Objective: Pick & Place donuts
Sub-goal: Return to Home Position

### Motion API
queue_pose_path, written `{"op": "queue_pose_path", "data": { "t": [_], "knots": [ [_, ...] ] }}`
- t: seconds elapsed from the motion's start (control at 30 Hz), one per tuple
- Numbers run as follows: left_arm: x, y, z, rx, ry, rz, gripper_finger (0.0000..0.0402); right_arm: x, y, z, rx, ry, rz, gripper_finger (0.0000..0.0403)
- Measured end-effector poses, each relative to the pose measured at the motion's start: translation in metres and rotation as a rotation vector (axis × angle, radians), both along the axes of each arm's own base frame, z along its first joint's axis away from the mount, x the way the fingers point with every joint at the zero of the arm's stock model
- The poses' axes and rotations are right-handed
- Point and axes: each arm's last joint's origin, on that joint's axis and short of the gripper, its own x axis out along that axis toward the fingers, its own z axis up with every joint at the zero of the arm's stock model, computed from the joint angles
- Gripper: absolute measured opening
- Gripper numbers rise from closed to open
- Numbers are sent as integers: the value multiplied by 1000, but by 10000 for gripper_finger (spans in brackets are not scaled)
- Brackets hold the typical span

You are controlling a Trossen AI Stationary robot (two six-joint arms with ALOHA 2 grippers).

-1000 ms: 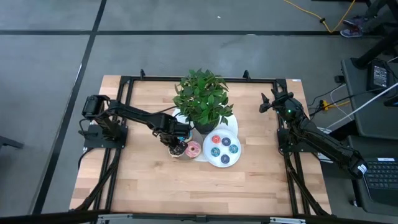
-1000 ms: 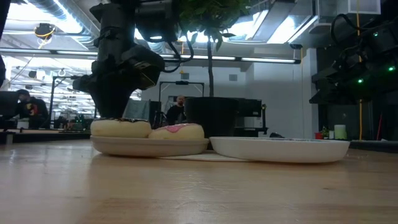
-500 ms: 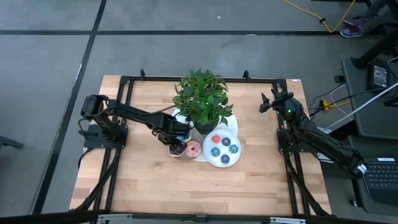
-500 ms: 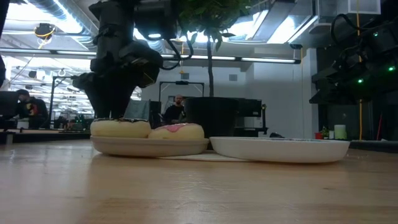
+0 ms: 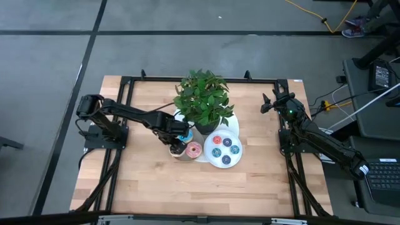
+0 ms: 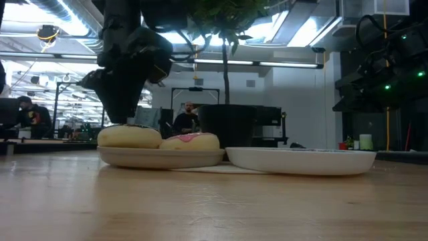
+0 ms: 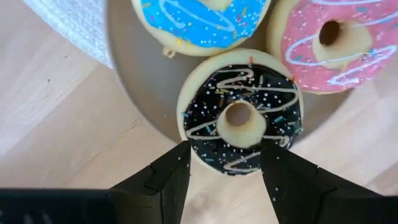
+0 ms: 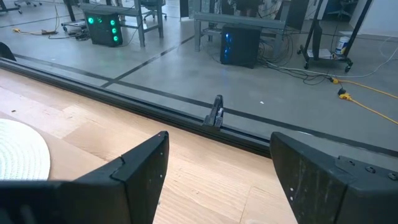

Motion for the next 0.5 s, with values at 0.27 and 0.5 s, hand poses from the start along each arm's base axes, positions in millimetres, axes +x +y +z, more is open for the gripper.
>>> {"op": "queue_pose_path", "data": {
  "t": [0.27,0.5],
  "knots": [
    [-9,-9,13,8,-22,-34,185,0,0,0,0,-1,0,278],
    [-28,-26,19,38,-60,-97,184,0,0,0,0,0,0,278]
  ]
}}
